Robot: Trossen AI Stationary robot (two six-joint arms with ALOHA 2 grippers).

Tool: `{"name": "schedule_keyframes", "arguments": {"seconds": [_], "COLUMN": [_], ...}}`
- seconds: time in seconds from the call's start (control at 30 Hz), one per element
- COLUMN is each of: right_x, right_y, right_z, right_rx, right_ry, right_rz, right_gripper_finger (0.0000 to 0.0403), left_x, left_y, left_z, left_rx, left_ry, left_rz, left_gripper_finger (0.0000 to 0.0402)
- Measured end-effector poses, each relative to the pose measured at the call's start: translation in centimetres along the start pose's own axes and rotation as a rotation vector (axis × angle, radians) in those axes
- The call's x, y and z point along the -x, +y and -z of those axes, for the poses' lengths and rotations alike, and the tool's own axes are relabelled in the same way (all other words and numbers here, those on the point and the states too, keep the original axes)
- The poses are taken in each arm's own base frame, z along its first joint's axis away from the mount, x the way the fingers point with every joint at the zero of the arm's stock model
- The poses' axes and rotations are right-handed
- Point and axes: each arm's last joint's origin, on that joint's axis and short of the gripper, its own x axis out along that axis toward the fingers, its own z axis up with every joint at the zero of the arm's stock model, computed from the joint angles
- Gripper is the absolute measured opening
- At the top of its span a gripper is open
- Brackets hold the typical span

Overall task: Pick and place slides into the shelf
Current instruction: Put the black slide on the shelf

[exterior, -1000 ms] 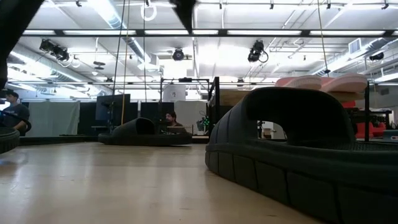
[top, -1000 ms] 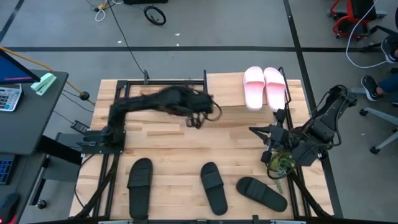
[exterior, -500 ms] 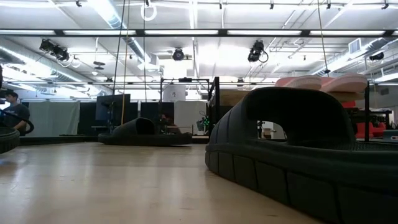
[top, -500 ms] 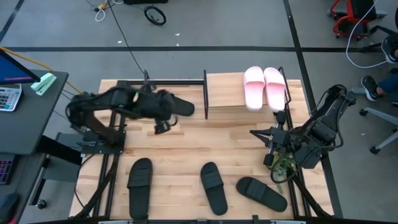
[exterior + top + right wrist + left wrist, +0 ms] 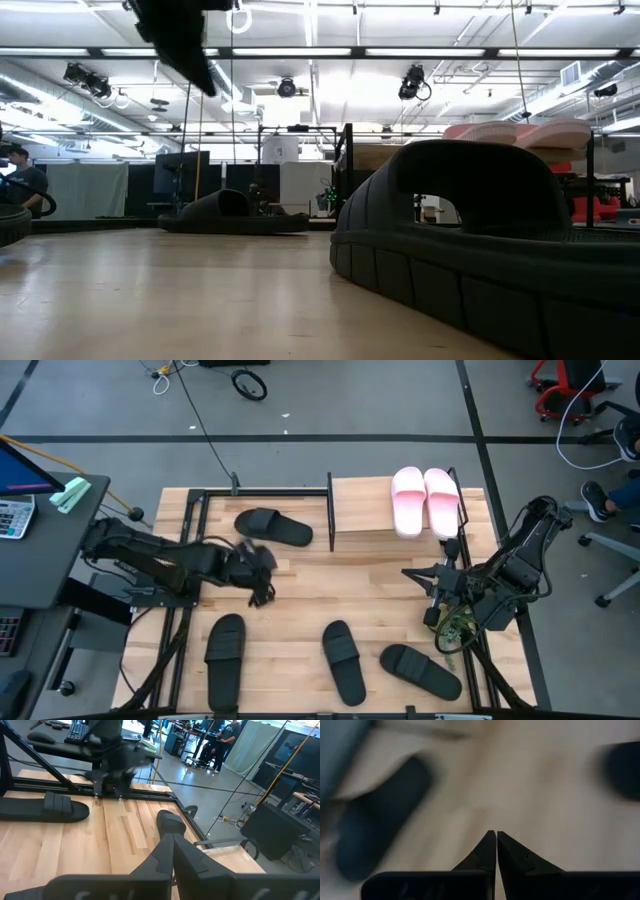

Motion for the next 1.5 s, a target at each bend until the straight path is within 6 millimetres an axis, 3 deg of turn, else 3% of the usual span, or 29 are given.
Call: {"name": "schedule_keyframes", "arguments": {"seconds": [0.13, 0.27, 0.37, 0.47, 0.63, 0.83, 0.97, 1.2, 1.5], "right_x": [-0.1, -0.7, -1.2, -2.1, -6.1, -12.0, -14.1, -15.9, -15.7], "right_y": [0.0, 0.0, -0.1, 0.1, 2.4, 7.1, 8.7, 9.0, 8.2], "right_z": [0.2, 0.5, 0.5, 0.7, 1.6, 5.4, 7.9, 8.9, 9.3], "right_rx": [-0.022, -0.061, -0.078, -0.099, -0.05, 0.201, 0.341, 0.196, 0.1], "right_ry": [0.003, 0.024, 0.063, 0.171, 0.336, 0.499, 0.592, 0.673, 0.793], "right_rz": [0.004, 0.009, -0.053, -0.257, -0.489, -0.59, -0.599, -0.563, -0.508], "right_gripper_finger": [0.0012, 0.0013, 0.0014, 0.0013, 0.001, 0.0013, 0.0007, 0.0028, 0.0091], "left_x": [-2.1, -2.5, -2.7, -2.9, -3.3, -4.0, -4.4, -4.9, -5.0], "left_y": [-3.1, -4.2, -3.9, -3.4, -2.5, -1.0, -0.1, 1.5, 2.1], "left_z": [0.1, -0.1, -0.1, -0.3, -0.7, -0.8, -0.3, 0.8, 0.6], "left_rx": [-0.158, -0.239, -0.249, -0.219, -0.202, -0.204, -0.202, -0.202, -0.174], "left_ry": [-0.137, -0.227, -0.219, -0.215, -0.21, -0.162, -0.086, 0.051, 0.046], "left_rz": [0.335, 0.394, 0.377, 0.365, 0.334, 0.281, 0.244, 0.125, 0.076], "left_gripper_finger": [0.0012, 0.0018, 0.0027, 0.0034, 0.0033, 0.0018, 0.0011, 0.0012, 0.0011]}}
